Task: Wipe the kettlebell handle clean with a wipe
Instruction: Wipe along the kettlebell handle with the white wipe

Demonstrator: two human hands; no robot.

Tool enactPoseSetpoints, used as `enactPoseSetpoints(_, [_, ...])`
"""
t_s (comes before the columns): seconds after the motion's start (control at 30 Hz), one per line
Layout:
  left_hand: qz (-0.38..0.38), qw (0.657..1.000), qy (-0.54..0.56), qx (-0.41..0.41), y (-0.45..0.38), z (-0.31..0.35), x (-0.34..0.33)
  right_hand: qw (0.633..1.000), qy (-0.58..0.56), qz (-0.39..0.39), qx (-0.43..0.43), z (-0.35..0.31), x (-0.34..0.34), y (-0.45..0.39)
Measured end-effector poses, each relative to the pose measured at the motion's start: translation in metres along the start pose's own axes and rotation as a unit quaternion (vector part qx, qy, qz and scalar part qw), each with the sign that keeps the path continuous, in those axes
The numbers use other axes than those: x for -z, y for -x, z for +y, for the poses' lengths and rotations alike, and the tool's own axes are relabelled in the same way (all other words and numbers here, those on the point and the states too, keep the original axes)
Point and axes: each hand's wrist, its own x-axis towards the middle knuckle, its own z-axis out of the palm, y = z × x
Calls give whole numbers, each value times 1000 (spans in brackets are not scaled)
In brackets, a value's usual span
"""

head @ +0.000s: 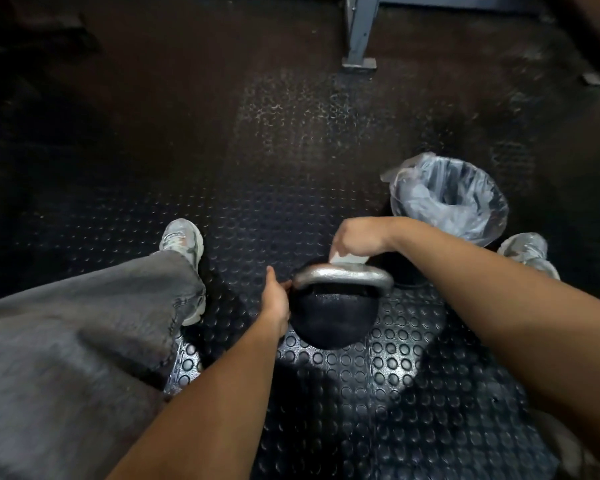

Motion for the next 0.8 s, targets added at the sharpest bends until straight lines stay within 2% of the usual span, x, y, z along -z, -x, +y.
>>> enactPoseSetpoints(0.07, [4, 1000, 6, -4, 2, 0, 2, 999, 13, 9, 33, -7, 0, 6])
enactPoseSetpoints(0.13, [-5, 1000, 1, -3, 0, 0, 3, 999, -1, 25, 29, 8, 1, 17])
enactPoseSetpoints(0.2, [-13, 1000, -5, -3, 0, 1, 2, 999, -25, 30, -10, 32, 1, 22])
enactPoseSetpoints(0.33, [-10, 1000, -15, -4, 0, 2, 2, 996, 13, -11, -88, 51, -5, 15])
enactPoseSetpoints(0.53, [4, 999, -39, 4, 6, 4, -1, 999, 38, -20, -13, 0, -4, -15])
enactPoseSetpoints(0.63, [9, 999, -52, -1, 0, 3, 2, 996, 77, 16, 37, -6, -4, 1])
enactPoseSetpoints(0.7, [14, 998, -53, -7, -2, 1, 4, 994, 106, 26, 12, 12, -6, 12])
enactPoseSetpoints(0.8, [10, 999, -48, -17, -3, -2, 5, 980, 199, -5, -19, 37, -10, 9])
